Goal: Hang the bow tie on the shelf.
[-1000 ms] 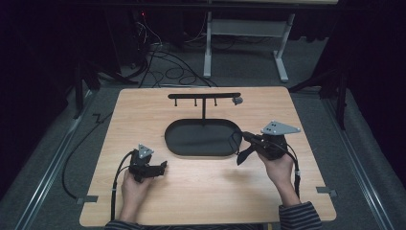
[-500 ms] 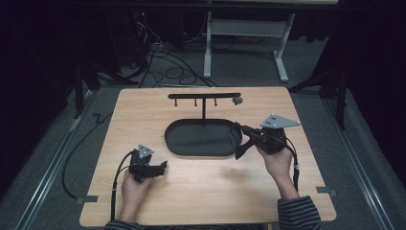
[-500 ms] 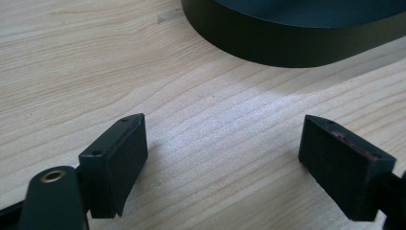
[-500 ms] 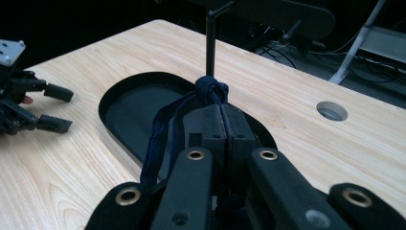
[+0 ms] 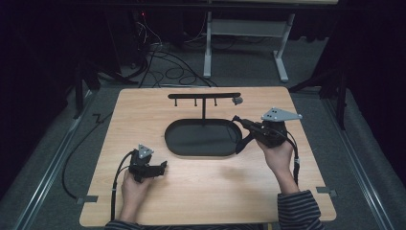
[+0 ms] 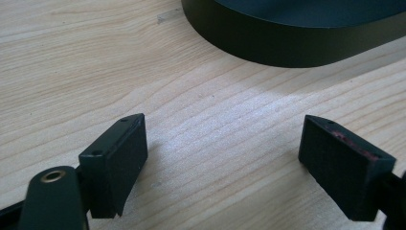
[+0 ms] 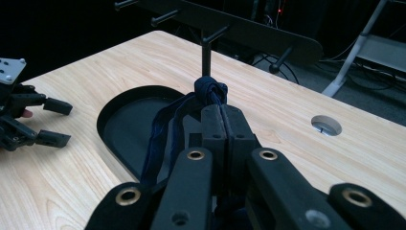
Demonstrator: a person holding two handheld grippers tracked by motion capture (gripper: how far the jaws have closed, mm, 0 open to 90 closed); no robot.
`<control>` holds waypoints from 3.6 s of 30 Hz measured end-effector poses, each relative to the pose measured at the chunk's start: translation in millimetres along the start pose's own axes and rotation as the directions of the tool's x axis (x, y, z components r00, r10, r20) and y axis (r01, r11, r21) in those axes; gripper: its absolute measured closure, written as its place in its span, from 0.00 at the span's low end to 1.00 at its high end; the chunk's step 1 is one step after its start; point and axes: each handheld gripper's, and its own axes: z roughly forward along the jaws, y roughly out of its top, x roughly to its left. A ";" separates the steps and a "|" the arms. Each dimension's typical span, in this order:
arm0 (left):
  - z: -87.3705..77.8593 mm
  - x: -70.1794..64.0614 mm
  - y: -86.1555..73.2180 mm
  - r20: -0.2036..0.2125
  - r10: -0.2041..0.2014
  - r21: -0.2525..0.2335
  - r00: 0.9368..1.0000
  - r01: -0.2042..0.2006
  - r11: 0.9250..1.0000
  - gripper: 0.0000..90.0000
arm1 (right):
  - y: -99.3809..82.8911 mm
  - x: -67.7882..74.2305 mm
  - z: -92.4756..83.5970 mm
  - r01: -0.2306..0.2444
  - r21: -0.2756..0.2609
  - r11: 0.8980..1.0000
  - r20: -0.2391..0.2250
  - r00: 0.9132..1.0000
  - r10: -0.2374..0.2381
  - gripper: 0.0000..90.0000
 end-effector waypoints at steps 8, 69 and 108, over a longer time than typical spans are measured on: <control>0.0 0.0 0.0 0.000 0.000 0.000 1.000 0.000 1.000 0.19 | 6.6 -5.6 3.4 -0.013 -0.005 1.000 0.009 1.000 0.013 1.00; 0.0 0.0 0.0 0.000 -0.001 0.000 1.000 0.001 1.000 0.19 | 36.8 -35.7 55.7 -0.064 0.032 0.997 0.182 0.982 0.057 1.00; 0.0 0.0 0.0 0.001 0.000 0.000 1.000 0.000 1.000 0.19 | 21.9 -49.5 23.3 -0.152 0.015 0.988 0.107 0.983 0.149 0.72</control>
